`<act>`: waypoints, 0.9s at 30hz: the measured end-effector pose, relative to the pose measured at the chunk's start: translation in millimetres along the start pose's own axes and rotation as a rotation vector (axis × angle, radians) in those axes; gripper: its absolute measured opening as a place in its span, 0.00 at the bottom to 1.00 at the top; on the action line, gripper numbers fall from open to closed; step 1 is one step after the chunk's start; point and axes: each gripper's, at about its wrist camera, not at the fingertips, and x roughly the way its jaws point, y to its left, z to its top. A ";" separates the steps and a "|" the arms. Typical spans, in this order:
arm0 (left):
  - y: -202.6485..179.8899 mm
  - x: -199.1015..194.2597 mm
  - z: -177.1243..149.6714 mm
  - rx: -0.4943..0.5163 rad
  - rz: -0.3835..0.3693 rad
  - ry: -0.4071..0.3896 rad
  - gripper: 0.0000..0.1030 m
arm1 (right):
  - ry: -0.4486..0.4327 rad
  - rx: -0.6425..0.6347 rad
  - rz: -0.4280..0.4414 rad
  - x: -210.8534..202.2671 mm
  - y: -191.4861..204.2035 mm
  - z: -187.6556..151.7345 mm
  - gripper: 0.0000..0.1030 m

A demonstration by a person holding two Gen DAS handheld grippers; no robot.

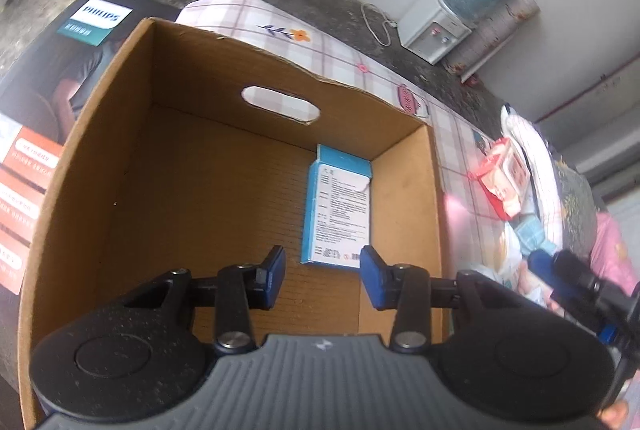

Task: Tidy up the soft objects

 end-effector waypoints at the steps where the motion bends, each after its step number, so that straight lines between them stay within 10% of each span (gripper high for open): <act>1: -5.2 -0.4 -2.4 0.016 -0.007 0.000 0.40 | -0.021 0.001 -0.025 -10.2 -5.5 1.4 0.29; 12: -63.1 12.4 -10.5 0.161 -0.017 -0.027 0.43 | -0.012 -0.075 -0.287 -36.2 -66.9 16.5 0.49; 27: -144.2 46.1 18.9 0.283 0.021 -0.061 0.45 | 0.331 -0.022 -0.435 103.8 -159.9 86.3 0.60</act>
